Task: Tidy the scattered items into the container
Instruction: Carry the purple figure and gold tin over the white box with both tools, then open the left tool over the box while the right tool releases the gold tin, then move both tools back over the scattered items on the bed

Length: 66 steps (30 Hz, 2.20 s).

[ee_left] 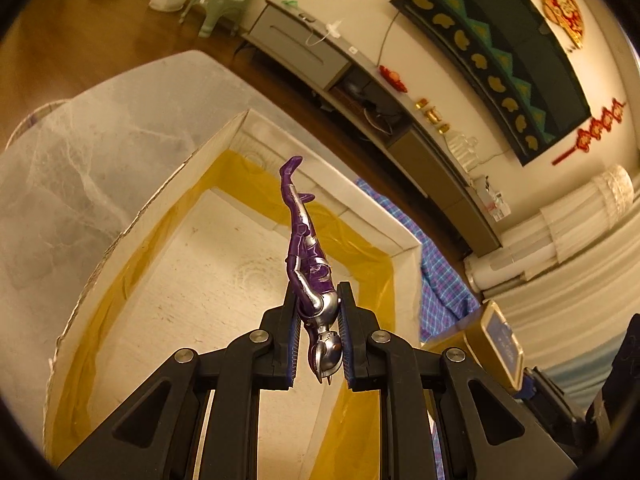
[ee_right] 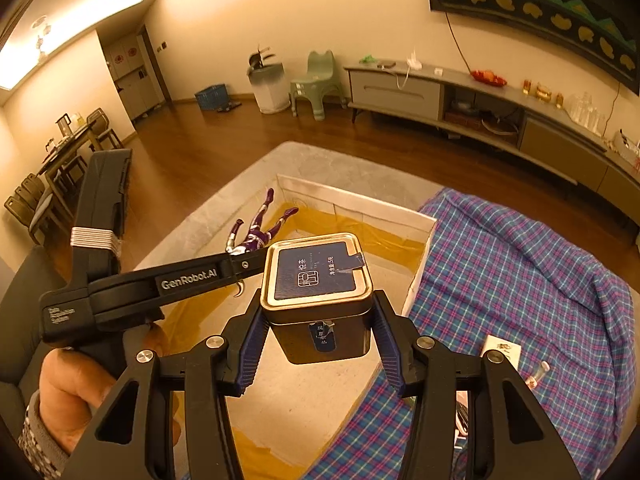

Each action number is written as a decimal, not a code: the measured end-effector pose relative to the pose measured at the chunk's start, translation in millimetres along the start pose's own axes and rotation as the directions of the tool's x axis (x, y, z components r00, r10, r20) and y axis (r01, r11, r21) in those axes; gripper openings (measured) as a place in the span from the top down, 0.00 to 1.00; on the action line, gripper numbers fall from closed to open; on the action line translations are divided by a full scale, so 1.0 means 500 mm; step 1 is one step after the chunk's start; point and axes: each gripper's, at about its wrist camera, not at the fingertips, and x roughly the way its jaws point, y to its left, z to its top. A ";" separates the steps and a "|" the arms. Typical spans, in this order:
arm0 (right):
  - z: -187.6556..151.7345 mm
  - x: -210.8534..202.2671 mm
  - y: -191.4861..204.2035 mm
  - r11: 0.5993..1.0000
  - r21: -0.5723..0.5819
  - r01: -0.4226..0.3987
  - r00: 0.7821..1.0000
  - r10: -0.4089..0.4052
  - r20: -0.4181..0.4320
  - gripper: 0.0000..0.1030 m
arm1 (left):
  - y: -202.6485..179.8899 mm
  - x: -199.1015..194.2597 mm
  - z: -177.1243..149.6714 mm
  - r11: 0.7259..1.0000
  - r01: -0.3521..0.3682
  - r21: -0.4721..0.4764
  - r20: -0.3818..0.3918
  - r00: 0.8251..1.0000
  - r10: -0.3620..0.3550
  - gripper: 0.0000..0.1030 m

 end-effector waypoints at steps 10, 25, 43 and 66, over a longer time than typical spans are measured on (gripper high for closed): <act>0.026 0.140 -0.015 0.995 -0.083 0.062 0.990 -0.072 -0.124 0.50 | 0.029 0.076 0.024 0.995 -0.093 -0.028 -0.043 0.995 0.092 0.82; 0.047 0.281 -0.013 0.967 -0.200 0.155 0.953 -0.200 -0.230 0.50 | 0.087 0.132 0.036 0.979 -0.179 -0.100 -0.106 0.980 0.168 0.62; 0.017 0.127 0.017 0.988 -0.115 0.105 0.983 -0.121 -0.141 0.48 | 0.016 0.033 -0.005 0.994 -0.106 -0.034 -0.075 0.992 0.103 0.57; -0.142 -0.159 -0.051 0.994 0.039 0.103 0.994 -0.104 0.025 0.48 | -0.180 -0.168 -0.199 0.928 0.118 0.354 -0.030 0.993 -0.115 0.57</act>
